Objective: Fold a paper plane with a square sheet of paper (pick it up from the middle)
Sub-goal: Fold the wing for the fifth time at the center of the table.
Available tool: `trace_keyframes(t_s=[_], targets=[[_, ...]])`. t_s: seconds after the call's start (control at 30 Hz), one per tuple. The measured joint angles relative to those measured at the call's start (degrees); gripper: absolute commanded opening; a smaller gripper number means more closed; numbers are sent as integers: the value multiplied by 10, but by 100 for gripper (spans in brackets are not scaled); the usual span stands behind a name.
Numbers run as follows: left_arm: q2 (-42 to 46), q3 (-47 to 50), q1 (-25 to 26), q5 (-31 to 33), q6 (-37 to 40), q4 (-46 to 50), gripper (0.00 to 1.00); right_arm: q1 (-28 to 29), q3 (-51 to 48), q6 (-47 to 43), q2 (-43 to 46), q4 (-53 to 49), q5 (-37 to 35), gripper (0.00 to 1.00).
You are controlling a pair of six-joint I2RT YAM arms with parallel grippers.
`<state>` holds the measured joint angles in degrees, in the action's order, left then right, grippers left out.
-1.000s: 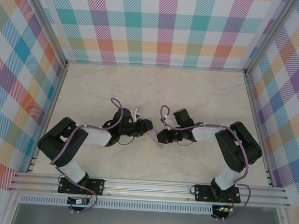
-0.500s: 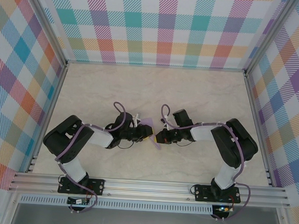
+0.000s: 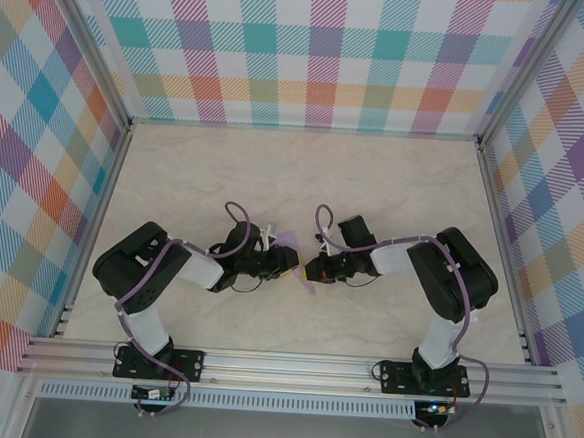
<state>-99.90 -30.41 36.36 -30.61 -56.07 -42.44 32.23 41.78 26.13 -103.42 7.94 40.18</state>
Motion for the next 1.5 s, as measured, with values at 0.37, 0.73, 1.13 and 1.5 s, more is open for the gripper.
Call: trace_keyframes(t_s=[0.37,0.73,1.13,1.5], targets=[[-15,2,0,0,0,-9,28,0,3,0,0,-5,0,3],[-25,-5,0,2,0,-6,27,0,10,-1,6,-27,-1,15],[-25,-5,0,2,0,-6,27,0,10,-14,36,-72,-5,18],[-26,-5,0,2,0,-5,27,0,9,-29,36,-94,-13,16]])
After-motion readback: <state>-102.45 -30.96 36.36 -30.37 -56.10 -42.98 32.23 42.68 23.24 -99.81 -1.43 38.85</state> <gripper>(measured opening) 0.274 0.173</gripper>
